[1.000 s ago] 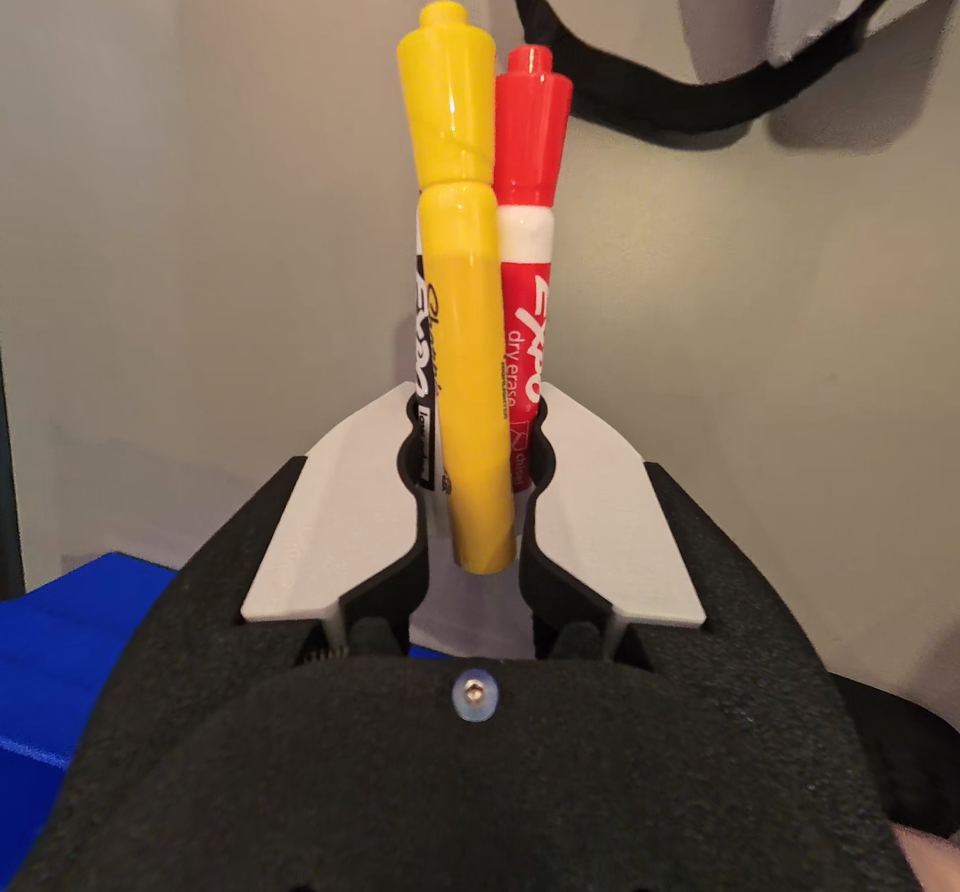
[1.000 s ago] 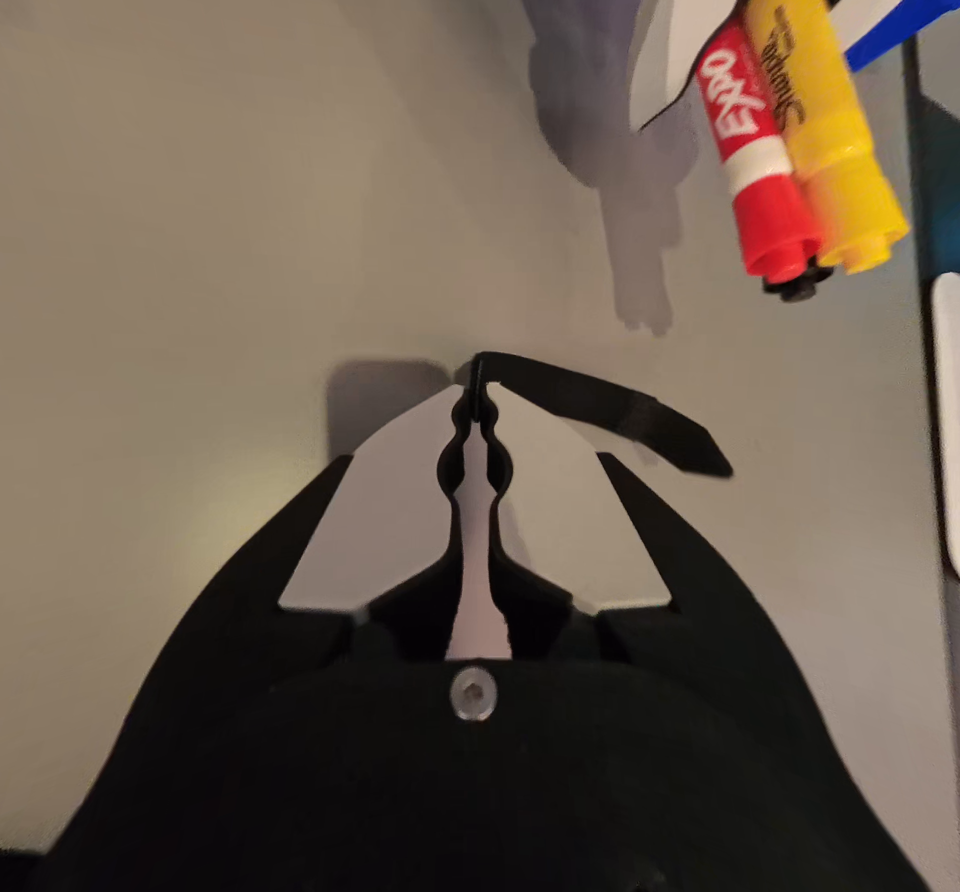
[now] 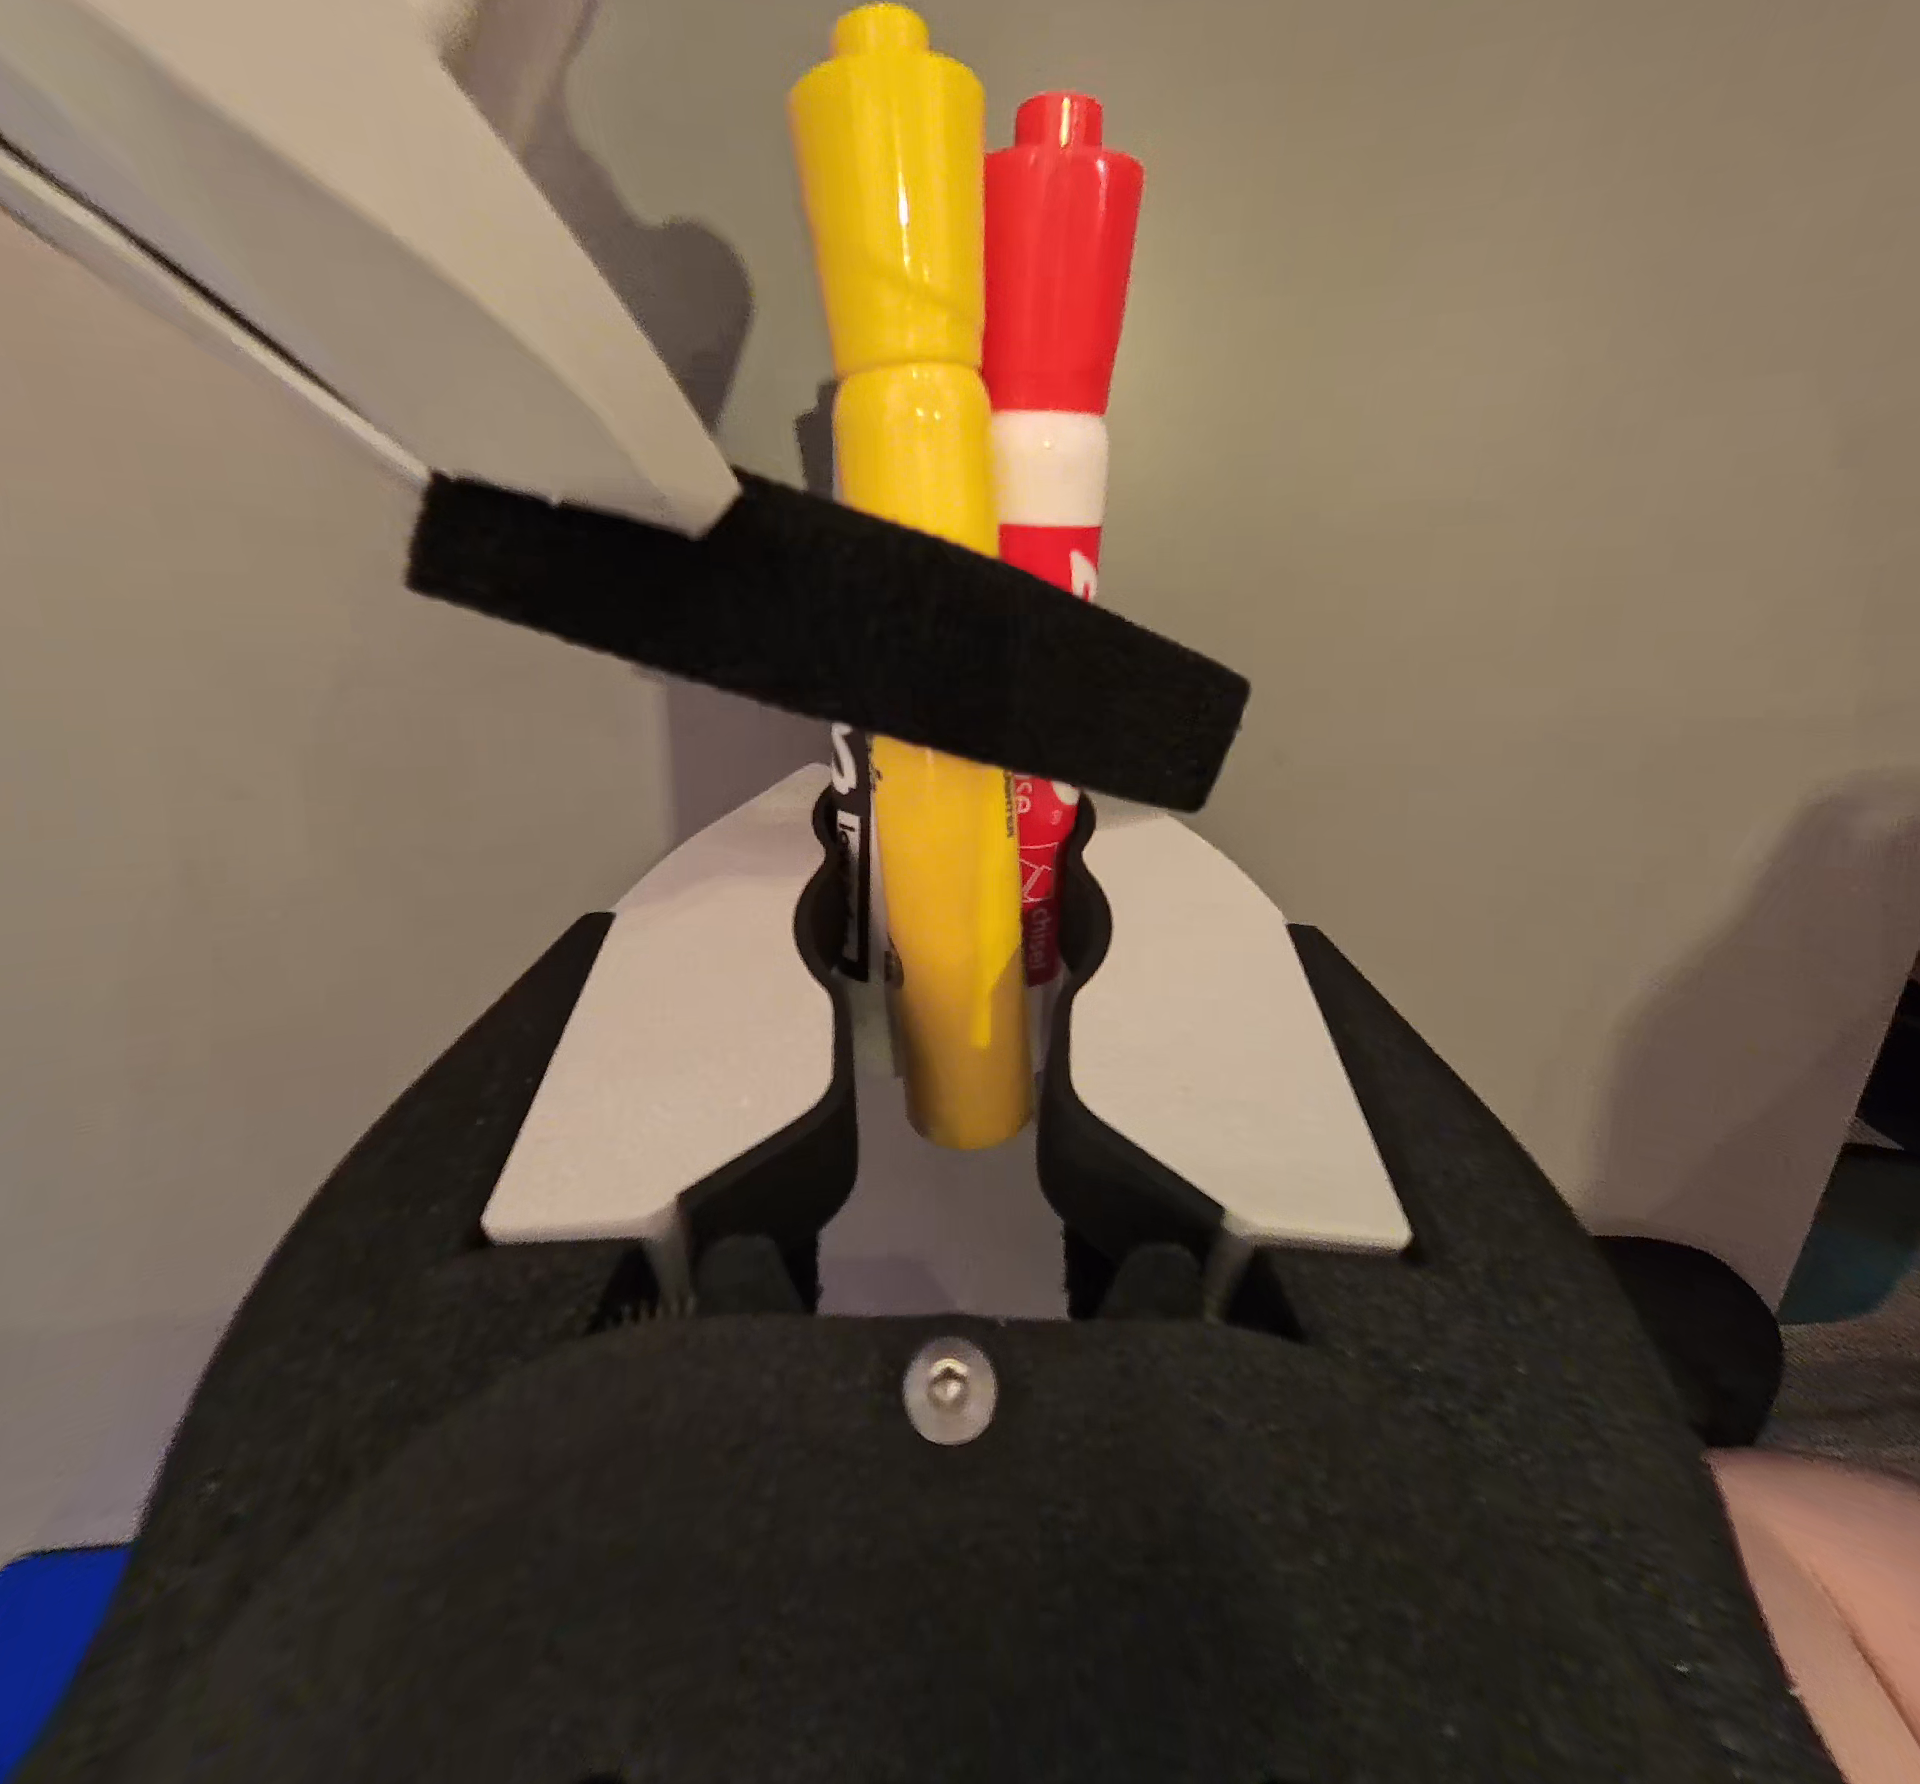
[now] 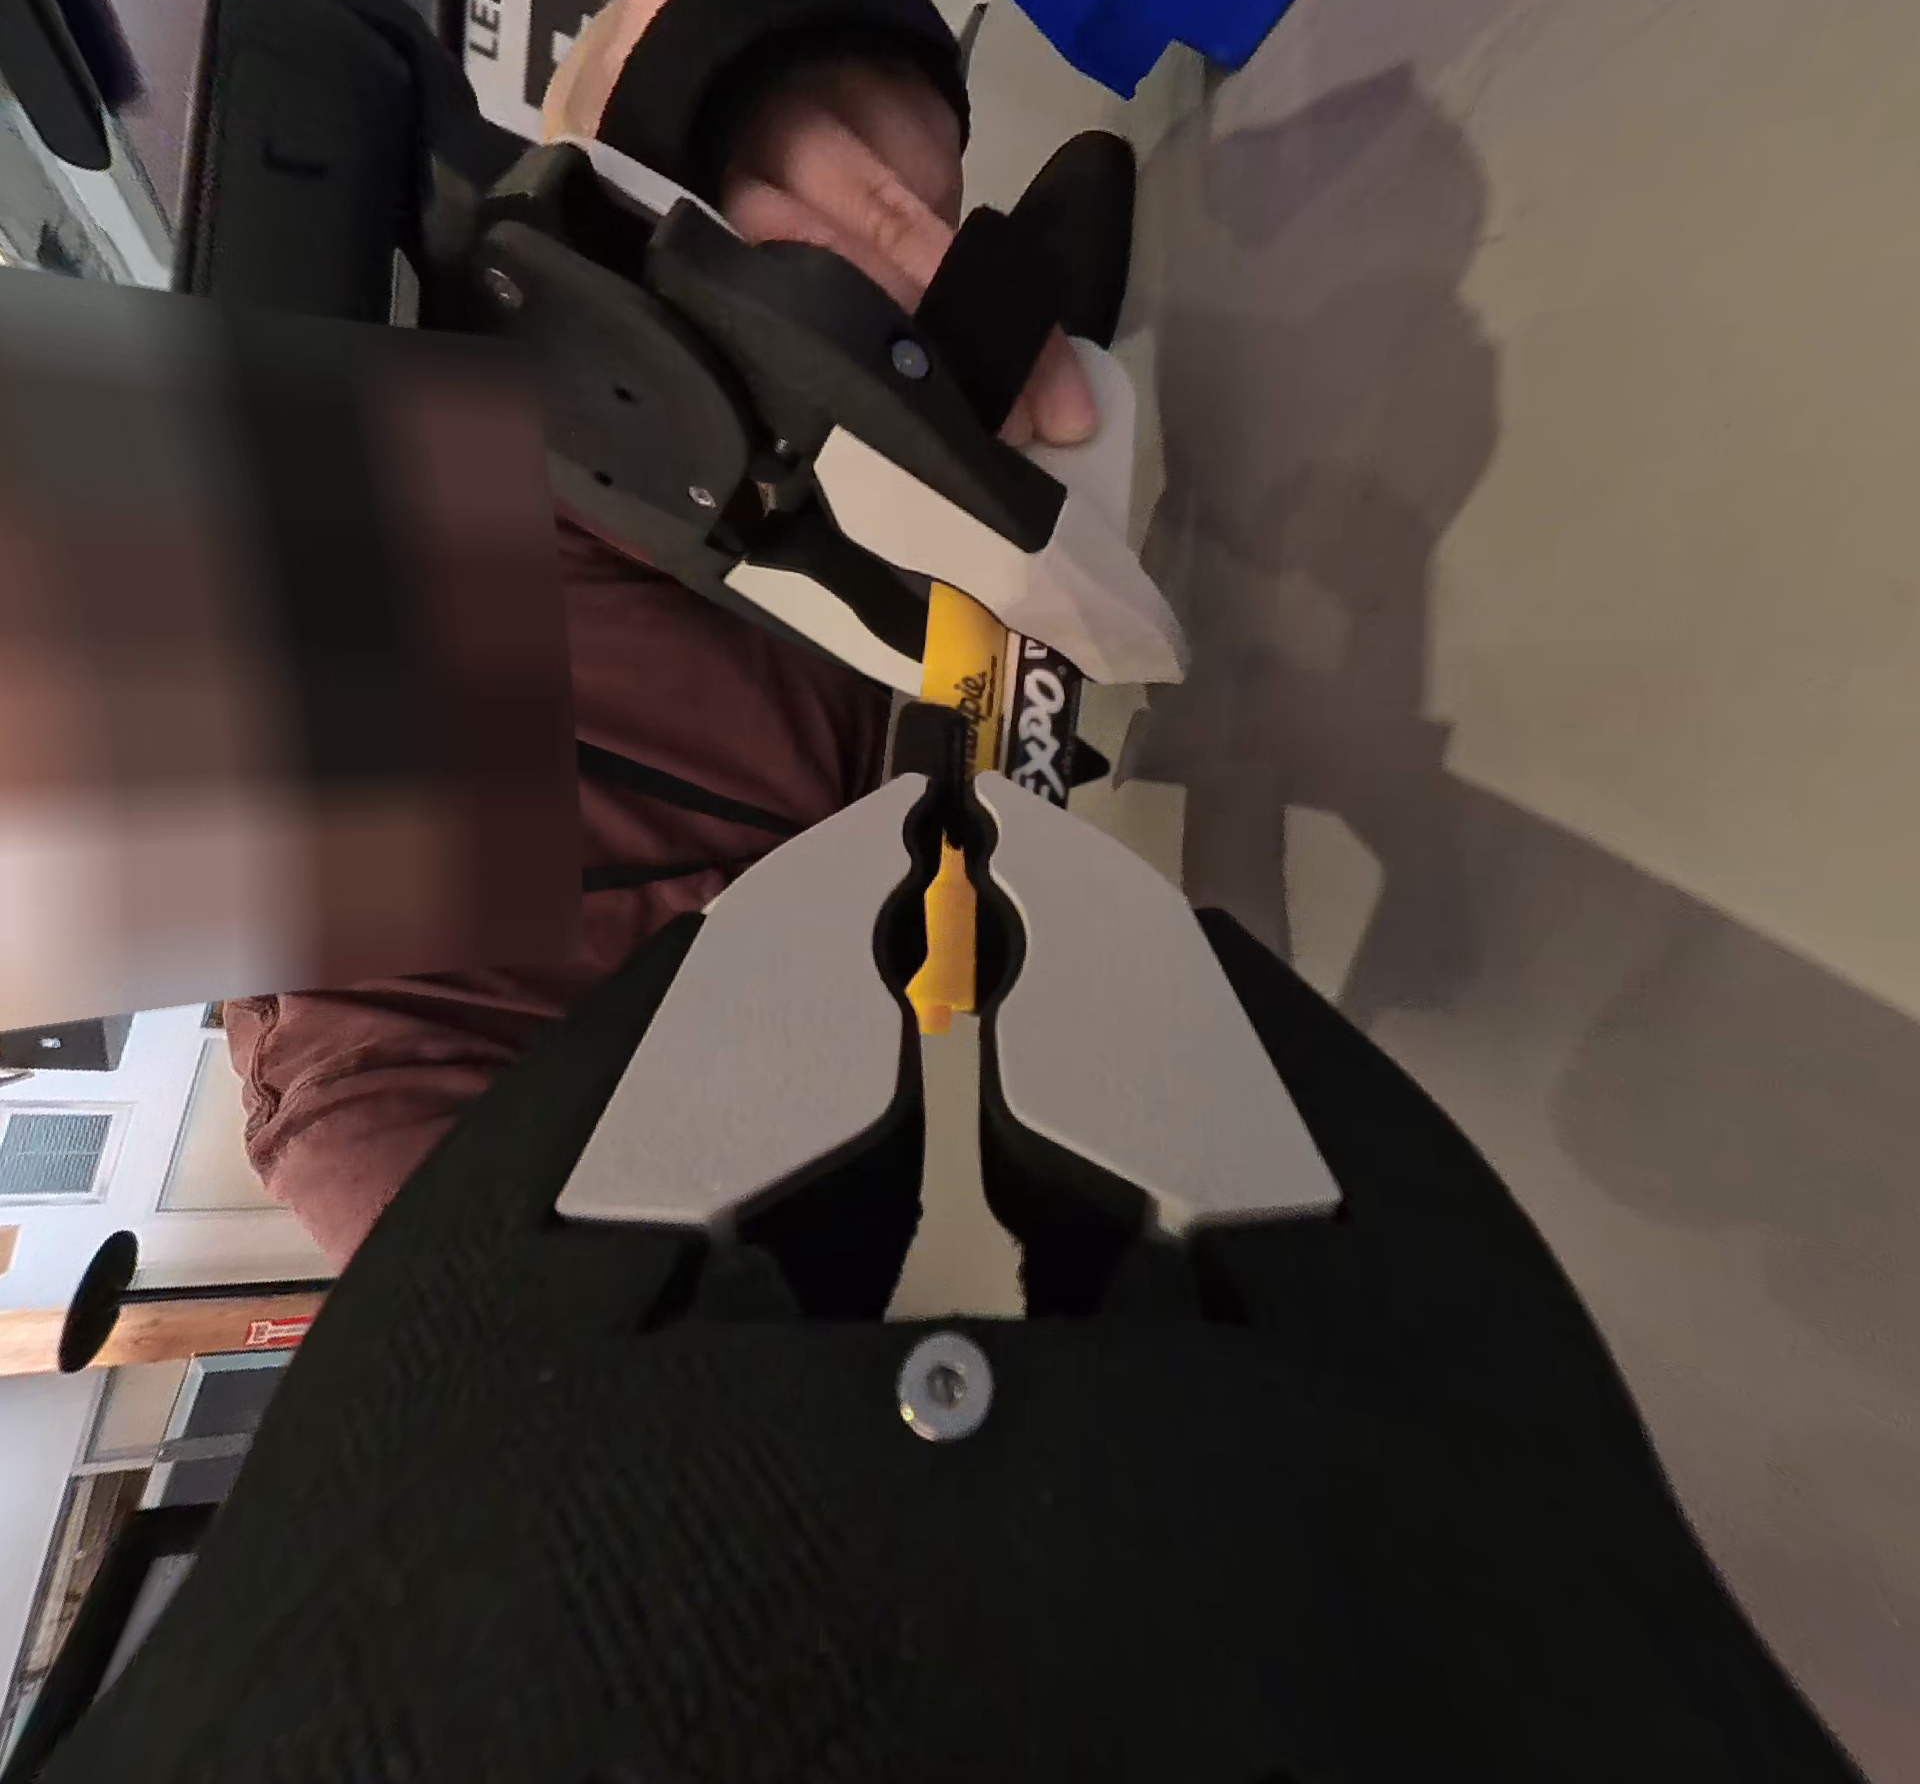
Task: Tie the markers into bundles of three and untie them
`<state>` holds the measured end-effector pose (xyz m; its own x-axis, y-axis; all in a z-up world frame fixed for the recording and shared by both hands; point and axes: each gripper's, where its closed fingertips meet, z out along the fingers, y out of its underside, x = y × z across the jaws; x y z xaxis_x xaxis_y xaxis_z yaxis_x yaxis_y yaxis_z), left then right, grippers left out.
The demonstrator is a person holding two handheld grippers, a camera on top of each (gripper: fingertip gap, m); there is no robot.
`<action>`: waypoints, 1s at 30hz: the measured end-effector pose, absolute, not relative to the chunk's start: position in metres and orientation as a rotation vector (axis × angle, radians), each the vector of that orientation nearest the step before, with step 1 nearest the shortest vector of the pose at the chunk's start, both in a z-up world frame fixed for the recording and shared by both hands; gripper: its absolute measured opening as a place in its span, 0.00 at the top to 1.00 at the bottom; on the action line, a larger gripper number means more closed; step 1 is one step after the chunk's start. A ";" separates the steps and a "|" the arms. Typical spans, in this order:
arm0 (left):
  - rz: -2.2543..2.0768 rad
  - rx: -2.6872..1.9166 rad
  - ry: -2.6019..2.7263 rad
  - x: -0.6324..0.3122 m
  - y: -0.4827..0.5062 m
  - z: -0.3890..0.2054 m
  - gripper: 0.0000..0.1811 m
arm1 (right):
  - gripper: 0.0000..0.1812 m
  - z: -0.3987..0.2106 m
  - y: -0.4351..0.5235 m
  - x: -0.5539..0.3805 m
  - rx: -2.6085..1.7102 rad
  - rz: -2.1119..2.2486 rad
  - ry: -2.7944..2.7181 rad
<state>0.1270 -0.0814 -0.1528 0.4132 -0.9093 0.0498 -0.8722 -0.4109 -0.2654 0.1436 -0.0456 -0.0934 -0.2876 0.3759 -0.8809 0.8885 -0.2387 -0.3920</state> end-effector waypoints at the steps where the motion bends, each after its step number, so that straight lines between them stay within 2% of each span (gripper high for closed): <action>1: -0.284 -2.468 1.581 0.128 -0.082 -0.153 0.79 | 0.97 -0.094 -0.047 0.142 1.509 -1.552 1.579; 7: -0.332 -2.466 1.593 0.132 -0.087 -0.152 0.79 | 0.97 -0.097 -0.052 0.140 1.444 -1.565 1.520; 19: -0.526 -2.500 1.549 0.143 -0.097 -0.146 0.79 | 0.89 -0.109 -0.059 0.129 1.484 -1.531 1.456; 30: -0.442 -2.503 1.532 0.134 -0.091 -0.146 0.79 | 0.87 -0.114 -0.054 0.125 1.564 -1.523 1.536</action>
<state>0.1342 -0.0909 -0.1460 0.4270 -0.8899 0.1604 -0.8385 -0.4561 -0.2981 0.1247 -0.0544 -0.1135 -0.2414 0.3776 -0.8939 0.8969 -0.2648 -0.3541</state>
